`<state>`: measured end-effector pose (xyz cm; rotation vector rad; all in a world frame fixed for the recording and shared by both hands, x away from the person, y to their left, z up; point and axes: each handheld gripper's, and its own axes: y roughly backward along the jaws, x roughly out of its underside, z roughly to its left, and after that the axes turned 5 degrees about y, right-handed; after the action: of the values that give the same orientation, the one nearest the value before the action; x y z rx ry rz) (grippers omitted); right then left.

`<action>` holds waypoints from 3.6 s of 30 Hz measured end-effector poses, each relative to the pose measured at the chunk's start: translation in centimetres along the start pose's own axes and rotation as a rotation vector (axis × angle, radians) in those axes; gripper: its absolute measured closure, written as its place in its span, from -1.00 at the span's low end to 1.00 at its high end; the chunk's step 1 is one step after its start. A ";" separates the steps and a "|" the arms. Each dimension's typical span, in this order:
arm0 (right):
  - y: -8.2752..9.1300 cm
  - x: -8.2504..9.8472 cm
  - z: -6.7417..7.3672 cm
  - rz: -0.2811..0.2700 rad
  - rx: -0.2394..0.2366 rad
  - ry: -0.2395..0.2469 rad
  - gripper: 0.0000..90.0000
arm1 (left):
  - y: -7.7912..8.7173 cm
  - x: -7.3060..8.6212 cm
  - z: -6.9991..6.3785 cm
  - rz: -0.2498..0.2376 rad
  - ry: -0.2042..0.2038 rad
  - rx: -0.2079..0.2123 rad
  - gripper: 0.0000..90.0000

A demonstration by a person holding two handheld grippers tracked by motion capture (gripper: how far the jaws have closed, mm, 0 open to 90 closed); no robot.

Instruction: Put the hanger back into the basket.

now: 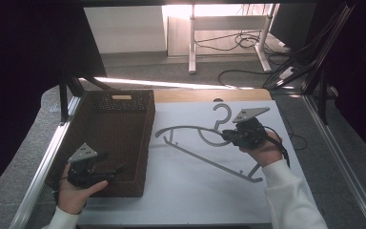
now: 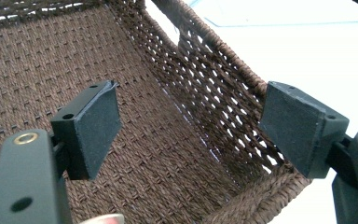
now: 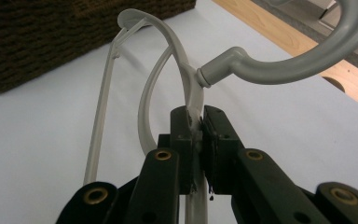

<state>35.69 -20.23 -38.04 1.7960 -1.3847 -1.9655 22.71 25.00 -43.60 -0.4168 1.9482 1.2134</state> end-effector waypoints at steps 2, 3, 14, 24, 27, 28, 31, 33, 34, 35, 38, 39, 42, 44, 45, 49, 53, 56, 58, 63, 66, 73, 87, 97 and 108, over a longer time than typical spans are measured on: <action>0.5 0.0 0.0 -0.018 -0.010 0.002 0.84 | 0.1 -0.2 0.0 -0.008 0.002 0.007 -0.56; 0.8 0.0 0.0 -0.026 -0.014 0.001 0.84 | 0.2 -0.3 -0.1 -0.012 0.005 0.007 -0.55; 3.3 0.7 0.3 -0.074 -0.050 0.019 0.84 | -0.2 -3.2 -1.8 -0.039 -0.058 0.038 -0.52; 5.0 1.0 0.6 -0.111 -0.074 0.046 0.84 | -1.8 -6.8 -3.0 -0.030 -0.112 0.084 -0.45; 5.0 1.0 0.7 -0.113 -0.084 0.055 0.84 | -2.5 -8.1 -3.3 -0.021 -0.136 0.097 -0.41; 5.1 1.1 0.8 -0.113 -0.086 0.054 0.84 | -2.8 -8.4 -3.4 -0.017 -0.139 0.103 -0.40; 5.1 1.1 0.9 -0.115 -0.094 0.057 0.84 | -3.7 -9.4 -3.7 -0.005 -0.154 0.131 -0.37; 5.1 1.2 0.8 -0.119 -0.100 0.054 0.84 | -4.3 -10.0 -4.0 0.003 -0.171 0.136 -0.36; 5.2 1.2 0.8 -0.124 -0.103 0.050 0.84 | -4.6 -10.2 -4.1 0.008 -0.177 0.141 -0.36; 5.2 1.2 0.8 -0.124 -0.103 0.050 0.84 | -4.9 -10.4 -4.2 0.010 -0.180 0.147 -0.36; 5.2 1.2 0.8 -0.130 -0.110 0.059 0.84 | -5.9 -11.0 -4.6 0.018 -0.191 0.171 -0.35; 5.2 1.2 0.8 -0.130 -0.110 0.059 0.84 | -6.1 -11.1 -4.6 0.020 -0.194 0.173 -0.35; 5.2 1.2 1.0 -0.132 -0.118 0.061 0.84 | -7.0 -11.7 -5.1 0.038 -0.218 0.194 -0.33; 5.2 1.2 1.0 -0.131 -0.121 0.066 0.84 | -7.8 -12.1 -5.6 0.050 -0.242 0.213 -0.32; 5.1 1.1 1.0 -0.130 -0.122 0.066 0.84 | -8.1 -12.2 -5.7 0.052 -0.247 0.221 -0.32; 4.9 1.1 1.2 -0.132 -0.133 0.070 0.84 | -9.4 -12.8 -6.5 0.084 -0.279 0.256 -0.29; 4.7 0.9 1.3 -0.136 -0.147 0.073 0.84 | -10.5 -13.1 -7.4 0.117 -0.328 0.289 -0.23; 4.6 0.9 1.3 -0.138 -0.153 0.076 0.84 | -11.2 -13.2 -8.0 0.144 -0.361 0.306 -0.20; 4.5 0.9 1.4 -0.141 -0.160 0.080 0.84 | -11.6 -13.2 -8.2 0.158 -0.372 0.311 -0.15; 4.5 0.8 1.4 -0.150 -0.179 0.085 0.84 | -12.5 -13.2 -8.6 0.192 -0.415 0.335 -0.03; 4.3 0.7 1.5 -0.147 -0.179 0.082 0.84 | -13.1 -13.0 -9.2 0.214 -0.436 0.340 0.09; 4.1 0.6 1.5 -0.137 -0.190 0.085 0.84 | -13.9 -12.7 -9.9 0.240 -0.465 0.300 0.44; 4.2 1.2 0.7 -0.119 -0.247 0.091 0.82 | -13.2 -12.0 -10.9 0.250 -0.600 0.297 0.64; 4.3 1.6 0.4 -0.077 -0.202 0.149 0.47 | -13.1 -11.5 -11.9 0.264 -0.683 0.333 0.74; 5.2 1.5 0.3 -0.124 -0.024 0.136 -0.05 | -12.6 -11.7 -12.0 0.235 -0.637 0.334 0.82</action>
<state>32.60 -24.01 -35.63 2.0078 -1.2313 -1.8667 32.67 7.04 -39.49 0.3474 1.6100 0.9729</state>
